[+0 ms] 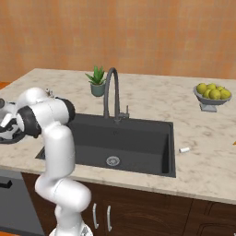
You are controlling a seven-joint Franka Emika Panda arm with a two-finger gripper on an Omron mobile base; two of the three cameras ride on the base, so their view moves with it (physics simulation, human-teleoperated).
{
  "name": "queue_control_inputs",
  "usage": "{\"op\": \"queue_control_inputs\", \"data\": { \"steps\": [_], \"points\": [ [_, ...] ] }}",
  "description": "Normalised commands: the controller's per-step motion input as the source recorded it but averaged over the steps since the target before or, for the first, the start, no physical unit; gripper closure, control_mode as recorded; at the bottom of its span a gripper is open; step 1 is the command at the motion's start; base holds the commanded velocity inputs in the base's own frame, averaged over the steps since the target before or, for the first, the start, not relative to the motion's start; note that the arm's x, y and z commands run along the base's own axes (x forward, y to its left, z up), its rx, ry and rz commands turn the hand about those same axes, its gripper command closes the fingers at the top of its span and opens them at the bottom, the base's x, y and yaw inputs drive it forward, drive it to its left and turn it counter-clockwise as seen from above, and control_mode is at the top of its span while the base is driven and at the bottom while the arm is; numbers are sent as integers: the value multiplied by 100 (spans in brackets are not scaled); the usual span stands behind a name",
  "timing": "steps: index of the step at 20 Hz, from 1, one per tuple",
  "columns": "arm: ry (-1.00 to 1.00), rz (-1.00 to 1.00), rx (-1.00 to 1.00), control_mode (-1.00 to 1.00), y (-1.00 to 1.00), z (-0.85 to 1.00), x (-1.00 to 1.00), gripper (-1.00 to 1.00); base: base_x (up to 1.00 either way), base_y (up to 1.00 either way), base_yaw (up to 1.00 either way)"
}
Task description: Pick the eggplant from the sink and place it in the bowl. Then pick the bowl and place it in the microwave. Then close the microwave door and press the start button.
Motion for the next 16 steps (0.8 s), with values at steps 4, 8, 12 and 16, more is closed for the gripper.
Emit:
{"op": "queue_control_inputs", "data": {
  "steps": [4, 8, 12, 16],
  "points": [
    [0, 0, -2, -100, 31, -6, 9, -100, 0, 0, 0],
    [0, 0, 0, -100, 9, 17, 2, -100, 0, 0, 0],
    [0, 0, 0, -100, 0, 59, 4, -100, 0, 0, 0],
    [4, 0, -3, -100, 0, 63, -29, -100, 0, 0, 0]
  ]
}}
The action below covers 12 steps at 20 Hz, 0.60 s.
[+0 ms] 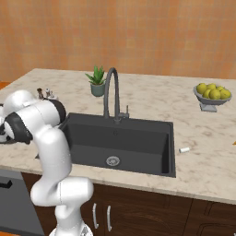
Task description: Pick the eggplant from the sink and place it in the bowl. Then pick the bowl and place it in the microwave. Then close the microwave door and press the start button.
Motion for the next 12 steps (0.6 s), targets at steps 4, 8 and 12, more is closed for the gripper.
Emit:
{"op": "queue_control_inputs", "data": {
  "steps": [4, 8, 12],
  "points": [
    [19, 0, -14, -100, 3, 47, -58, -100, 0, 0, 0],
    [26, 0, -21, -100, 0, 19, -50, -100, 0, 0, 0],
    [27, 2, -24, -100, -1, 0, -6, -100, 0, 0, 0]
  ]
}}
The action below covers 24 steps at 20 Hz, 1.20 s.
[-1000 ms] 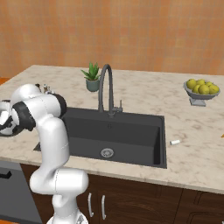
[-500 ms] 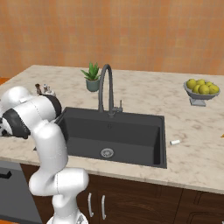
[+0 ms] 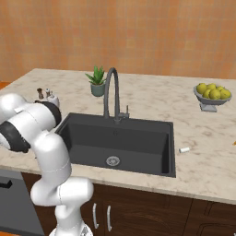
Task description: Pick the eggplant from the sink and place it in the bowl. Then pick the bowl and place it in the microwave. Then close the microwave door and press the start button.
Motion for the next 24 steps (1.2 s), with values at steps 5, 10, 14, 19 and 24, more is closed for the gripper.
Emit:
{"op": "queue_control_inputs", "data": {
  "steps": [5, 10, 14, 19, 24],
  "points": [
    [6, 10, -24, -100, -2, -18, 17, -100, 0, 0, 0],
    [0, 17, -21, -100, 0, -30, 2, -100, 0, 0, 0],
    [0, 18, -16, -100, 0, -30, 18, -100, 0, 0, 0],
    [-1, 16, -10, -100, 0, -24, 31, -100, 0, 0, 0],
    [-5, 15, -8, -100, 0, -36, 28, -100, 0, 0, 0]
  ]
}}
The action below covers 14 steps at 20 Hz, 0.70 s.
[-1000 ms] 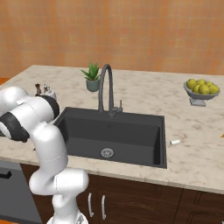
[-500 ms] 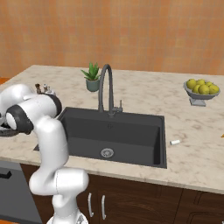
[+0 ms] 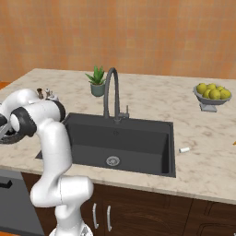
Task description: Pick the eggplant from the sink and place it in the bowl. Then pick the bowl and place it in the microwave. Then close the microwave door and press the start button.
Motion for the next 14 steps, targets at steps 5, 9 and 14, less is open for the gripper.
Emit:
{"op": "queue_control_inputs", "data": {
  "steps": [5, 9, 14],
  "points": [
    [-8, 10, -4, -100, 0, -36, 1, -100, 0, 0, 0],
    [-8, 9, -3, -100, 0, -27, 0, 100, 0, 0, 0],
    [-3, 6, -1, -100, 0, -23, 0, 100, 0, 0, 0]
  ]
}}
